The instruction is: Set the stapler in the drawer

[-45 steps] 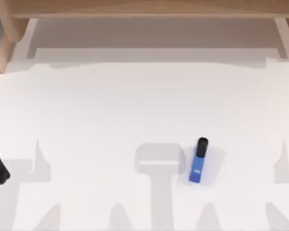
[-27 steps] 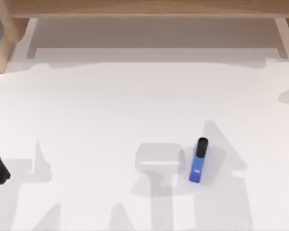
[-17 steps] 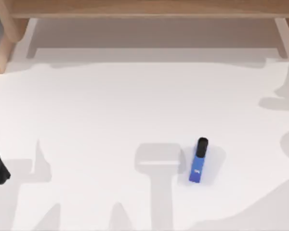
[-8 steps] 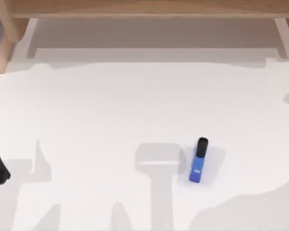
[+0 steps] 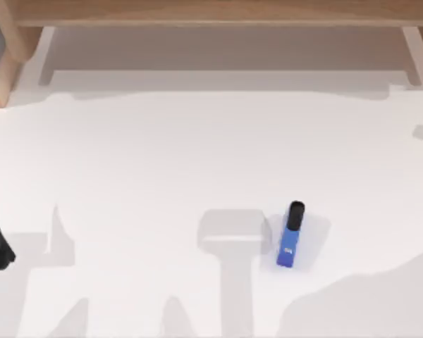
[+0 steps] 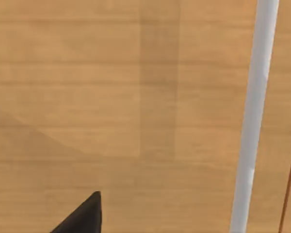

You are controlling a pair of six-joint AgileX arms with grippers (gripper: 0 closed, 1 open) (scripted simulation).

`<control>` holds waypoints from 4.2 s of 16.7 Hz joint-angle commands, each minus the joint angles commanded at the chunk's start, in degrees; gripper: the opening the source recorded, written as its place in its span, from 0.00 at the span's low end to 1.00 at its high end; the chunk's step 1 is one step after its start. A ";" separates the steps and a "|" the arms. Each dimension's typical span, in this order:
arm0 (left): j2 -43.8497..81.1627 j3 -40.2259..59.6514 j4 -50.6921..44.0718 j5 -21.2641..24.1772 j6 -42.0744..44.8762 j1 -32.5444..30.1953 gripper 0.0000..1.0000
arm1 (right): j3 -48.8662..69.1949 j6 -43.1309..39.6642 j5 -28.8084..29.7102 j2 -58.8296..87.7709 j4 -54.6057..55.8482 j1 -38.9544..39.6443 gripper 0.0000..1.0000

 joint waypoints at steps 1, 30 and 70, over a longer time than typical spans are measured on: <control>0.00 0.00 0.00 0.00 0.00 0.00 1.00 | 0.52 0.00 0.09 0.24 -0.27 0.09 1.00; 0.00 0.00 0.00 0.00 0.00 0.00 1.00 | -3.58 0.23 -0.59 -1.67 2.02 -1.46 0.00; 0.00 0.00 0.00 0.00 0.00 0.00 1.00 | -41.15 0.40 -15.73 -16.42 24.65 -15.79 0.23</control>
